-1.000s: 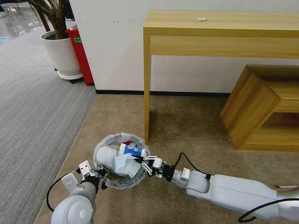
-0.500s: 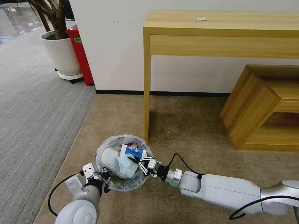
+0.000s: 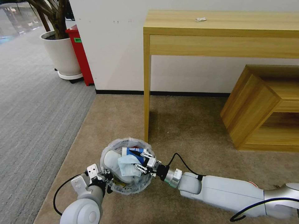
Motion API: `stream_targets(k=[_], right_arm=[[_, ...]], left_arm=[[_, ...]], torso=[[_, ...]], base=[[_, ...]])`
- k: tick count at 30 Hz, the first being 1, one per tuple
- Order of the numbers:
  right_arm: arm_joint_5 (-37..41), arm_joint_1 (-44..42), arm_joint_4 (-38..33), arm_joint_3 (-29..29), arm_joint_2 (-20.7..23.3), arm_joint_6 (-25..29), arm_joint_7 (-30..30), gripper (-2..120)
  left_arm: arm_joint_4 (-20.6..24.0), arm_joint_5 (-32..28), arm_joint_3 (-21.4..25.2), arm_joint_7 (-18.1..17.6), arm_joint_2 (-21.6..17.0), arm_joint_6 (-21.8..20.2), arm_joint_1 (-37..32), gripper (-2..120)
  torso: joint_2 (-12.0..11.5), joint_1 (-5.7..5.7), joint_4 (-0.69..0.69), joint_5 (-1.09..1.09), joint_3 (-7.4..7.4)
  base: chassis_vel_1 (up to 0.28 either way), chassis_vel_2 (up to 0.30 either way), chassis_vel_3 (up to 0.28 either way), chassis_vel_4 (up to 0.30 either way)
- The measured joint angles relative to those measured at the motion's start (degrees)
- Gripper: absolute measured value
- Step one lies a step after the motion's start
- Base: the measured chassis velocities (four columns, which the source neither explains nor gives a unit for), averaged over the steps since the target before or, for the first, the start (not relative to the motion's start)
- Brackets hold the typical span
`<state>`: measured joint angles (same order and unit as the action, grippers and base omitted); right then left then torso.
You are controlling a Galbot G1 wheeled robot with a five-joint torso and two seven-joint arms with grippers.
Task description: Pick up the trash bin and place the garbage on the floor into it.
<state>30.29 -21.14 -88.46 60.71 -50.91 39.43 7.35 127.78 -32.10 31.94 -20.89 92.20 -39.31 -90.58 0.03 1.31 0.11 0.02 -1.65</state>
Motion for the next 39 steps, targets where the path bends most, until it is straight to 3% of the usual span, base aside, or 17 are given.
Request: stream_targets(k=[7,13,19,27,33,36,39], right_arm=[[0.23,-3.51,-3.93,-4.24,3.02,0.04,-1.56,84],[0.01,-6.26,-6.09,-8.80,5.36,0.12,-1.68,99],[-0.64,-8.51,-7.49,-12.88,7.19,0.34,-2.00,100],[-2.97,-17.55,-8.39,-27.77,13.01,0.72,-1.40,100],[-5.21,-22.48,-8.10,-34.09,15.26,0.44,2.71,100],[-6.97,-26.55,-7.02,-39.07,15.64,0.48,4.16,100],[-8.09,-34.85,-5.68,-49.30,15.80,0.29,5.65,100]], left_arm=[[-0.85,-1.37,1.26,-0.89,-0.39,0.01,0.60,0],[-1.19,-1.21,1.22,-1.08,-0.28,-0.07,0.65,0],[-1.20,-0.89,1.11,-1.09,-0.09,-0.12,0.73,0],[-0.96,-0.86,1.09,-1.15,-0.13,-0.20,0.98,0],[-0.18,-0.61,1.32,-0.84,-0.08,-0.09,0.86,0],[0.62,-0.63,1.59,-0.76,-0.34,-0.04,0.78,0],[1.14,-0.81,1.86,-0.49,-0.70,0.11,0.45,0]], torso=[[0.00,0.00,0.00,0.00,0.00],[0.00,0.00,0.00,0.00,0.00],[0.00,0.00,0.00,0.01,0.00],[0.00,0.00,0.01,0.01,0.00],[0.00,0.00,0.00,0.00,0.00],[0.00,0.00,0.00,0.01,0.00],[0.00,-0.01,0.00,0.00,0.00]], base=[[0.000,0.000,0.000,0.000],[0.000,0.000,0.000,0.000],[0.000,0.000,0.000,0.000],[0.000,0.000,0.000,0.000],[0.000,0.000,0.000,0.000],[0.000,0.000,0.000,0.000],[0.000,0.000,0.000,0.000]])
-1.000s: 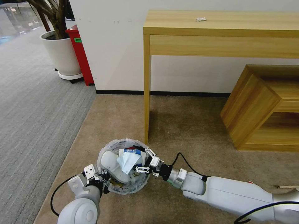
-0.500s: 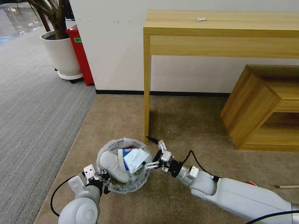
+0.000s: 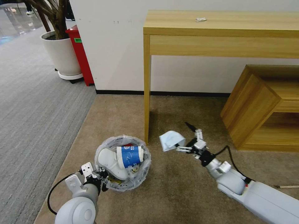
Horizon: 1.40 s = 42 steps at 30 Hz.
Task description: Pick up the trash bin and place the garbage on the floor into it.
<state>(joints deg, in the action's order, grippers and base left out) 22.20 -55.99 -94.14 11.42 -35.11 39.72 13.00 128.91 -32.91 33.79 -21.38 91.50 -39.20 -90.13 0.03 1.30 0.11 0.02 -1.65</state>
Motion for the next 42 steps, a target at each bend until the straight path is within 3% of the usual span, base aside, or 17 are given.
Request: stream_targets(k=[1,4,8,10,16,20,34,42], right_arm=[[0.00,0.00,0.00,0.00,0.00,0.00,0.00,100],[3.49,-6.65,0.26,-8.23,-0.81,-0.24,-1.34,100],[6.94,-11.10,0.96,-12.88,-1.64,0.66,-4.37,100],[10.99,-16.37,2.27,-17.82,-2.17,1.83,-9.18,100],[13.63,-24.93,10.32,-27.29,-3.65,6.50,-21.61,100],[13.89,-28.56,12.87,-31.66,-5.13,6.80,-24.29,100],[6.77,-42.98,13.22,-43.10,-10.42,6.87,-23.29,100],[3.83,-40.43,8.86,-39.51,-10.99,6.74,-17.29,100]], left_arm=[[0.00,0.00,0.00,0.00,0.00,0.00,0.00,0],[0.00,0.59,0.08,0.55,-0.11,0.22,0.03,0],[0.16,0.55,0.18,0.74,-0.19,0.25,0.15,0],[0.46,0.36,0.32,1.09,-0.38,0.27,0.15,0],[1.48,0.01,-0.28,1.71,-0.64,0.28,-0.42,0],[1.45,0.17,-0.78,2.13,-0.72,0.27,-0.79,0],[-0.22,-0.83,-1.18,2.33,-2.75,0.43,0.01,0],[0.73,-1.86,-1.15,2.24,-3.66,0.51,-0.42,0]], torso=[[0.00,0.00,0.00,0.00,0.00],[0.00,0.00,-0.01,0.00,0.00],[0.00,0.00,0.00,0.00,0.00],[0.00,0.00,0.00,0.00,0.00],[0.00,0.00,0.02,-0.01,0.00],[0.00,0.00,0.00,0.00,0.00],[0.00,0.00,0.02,-0.01,0.00],[0.01,0.00,-0.03,0.00,0.00]], base=[[0.000,0.000,0.000,0.000],[0.000,0.000,0.000,0.000],[0.000,0.000,0.000,0.000],[0.000,0.000,0.000,0.000],[0.000,0.000,0.000,0.000],[0.000,0.000,0.000,0.000],[0.000,0.000,0.000,0.000],[0.000,0.000,0.000,0.000]])
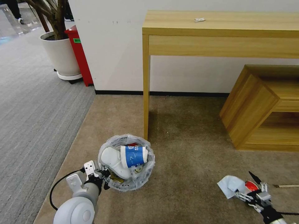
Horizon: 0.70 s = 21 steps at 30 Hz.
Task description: Pick up the trash bin and place the garbage on the floor into it.
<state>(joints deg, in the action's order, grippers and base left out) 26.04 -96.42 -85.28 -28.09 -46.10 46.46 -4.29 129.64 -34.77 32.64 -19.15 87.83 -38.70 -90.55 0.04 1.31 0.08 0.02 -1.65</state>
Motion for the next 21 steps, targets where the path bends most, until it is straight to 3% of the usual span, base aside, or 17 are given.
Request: stream_targets(k=[13,21], right_arm=[[-0.29,5.35,-10.95,7.32,2.56,-1.53,5.23,100],[1.07,12.67,-18.08,15.71,7.43,-3.92,8.51,100]], left_arm=[[0.29,1.54,-0.41,-0.18,1.15,-0.10,-0.16,0],[-0.62,3.47,-0.71,-0.10,1.95,-0.20,-0.29,0]], torso=[[0.00,0.00,0.04,-0.02,0.00],[0.00,0.01,0.03,-0.02,0.00]], base=[[0.000,0.000,0.000,0.000],[0.000,0.000,0.000,0.000]])
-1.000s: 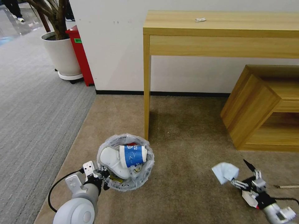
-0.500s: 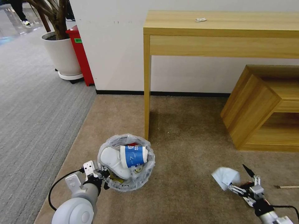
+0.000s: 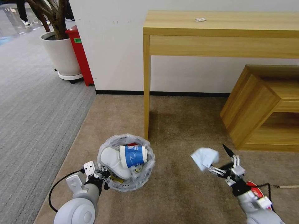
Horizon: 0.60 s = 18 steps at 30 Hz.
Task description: Pick up the trash bin and place the garbage on the floor into it.
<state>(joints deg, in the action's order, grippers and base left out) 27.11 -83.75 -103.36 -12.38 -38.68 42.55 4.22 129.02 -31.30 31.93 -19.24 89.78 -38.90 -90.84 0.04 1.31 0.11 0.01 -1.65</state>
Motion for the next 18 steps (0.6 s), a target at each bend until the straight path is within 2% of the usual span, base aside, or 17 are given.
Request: stream_targets(k=[3,16,18], right_arm=[[0.61,4.03,-2.50,3.96,1.86,-0.70,1.33,100],[1.03,12.77,-5.92,13.50,4.41,-2.32,4.32,100],[1.17,15.21,-7.15,16.74,5.80,-2.74,4.69,100]], left_arm=[[-0.54,1.18,-0.54,0.07,0.74,-0.04,-0.03,0],[-0.83,4.23,-2.38,0.58,1.49,-0.33,-0.79,0],[-1.08,4.56,-2.98,0.59,1.40,-0.51,-0.75,0]], torso=[[0.00,0.00,-0.01,0.00,0.00],[0.00,0.01,0.01,0.01,0.00],[-0.01,0.00,0.00,0.01,0.00]], base=[[0.000,0.000,0.000,0.000],[0.000,0.000,0.000,0.000],[0.000,0.000,0.000,0.000]])
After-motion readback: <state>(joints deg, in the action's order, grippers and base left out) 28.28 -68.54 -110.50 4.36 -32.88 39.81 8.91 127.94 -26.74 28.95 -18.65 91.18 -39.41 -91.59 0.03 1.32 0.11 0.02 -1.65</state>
